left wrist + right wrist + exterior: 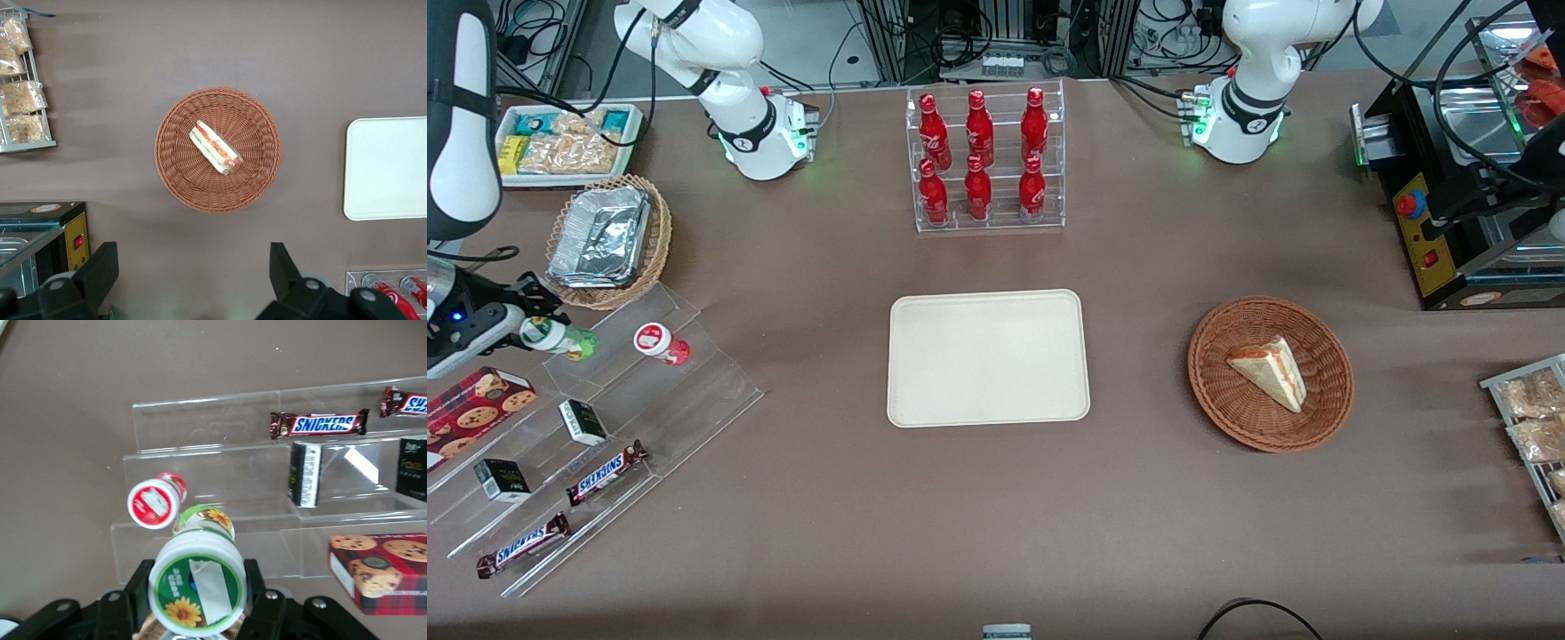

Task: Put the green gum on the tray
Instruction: 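Lift the green gum jar and carry it over the cream tray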

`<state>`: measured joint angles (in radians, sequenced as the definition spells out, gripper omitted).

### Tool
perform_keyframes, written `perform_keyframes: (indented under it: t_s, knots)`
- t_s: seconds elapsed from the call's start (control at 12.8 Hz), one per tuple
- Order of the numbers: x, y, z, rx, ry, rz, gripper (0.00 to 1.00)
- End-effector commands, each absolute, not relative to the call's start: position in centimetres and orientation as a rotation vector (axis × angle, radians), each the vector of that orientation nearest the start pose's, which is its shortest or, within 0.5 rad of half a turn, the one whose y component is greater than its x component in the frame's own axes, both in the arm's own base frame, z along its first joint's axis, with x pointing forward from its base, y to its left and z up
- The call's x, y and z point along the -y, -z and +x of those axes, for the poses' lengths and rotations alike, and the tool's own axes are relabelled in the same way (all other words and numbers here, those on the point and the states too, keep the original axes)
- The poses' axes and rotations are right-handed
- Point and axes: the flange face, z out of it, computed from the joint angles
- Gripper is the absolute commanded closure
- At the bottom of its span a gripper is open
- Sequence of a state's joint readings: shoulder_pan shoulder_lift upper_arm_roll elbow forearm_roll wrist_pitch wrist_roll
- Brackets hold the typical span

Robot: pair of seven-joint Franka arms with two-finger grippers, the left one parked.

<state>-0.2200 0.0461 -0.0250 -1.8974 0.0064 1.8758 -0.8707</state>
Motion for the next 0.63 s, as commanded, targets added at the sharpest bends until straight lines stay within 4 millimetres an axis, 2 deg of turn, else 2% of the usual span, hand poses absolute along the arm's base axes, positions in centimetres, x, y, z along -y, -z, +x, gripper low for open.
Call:
perform_keyframes:
  t_s: [0.0, 0.31, 0.55]
  knots:
    - [10.4, -47.5, 55.0, 0.847, -0.137, -2.968, 1.0]
    - [3.5, -47.1, 55.4, 0.691, -0.208, -3.008, 1.0]
    - [-3.2, -46.2, 55.5, 0.562, -0.238, -3.054, 1.0]
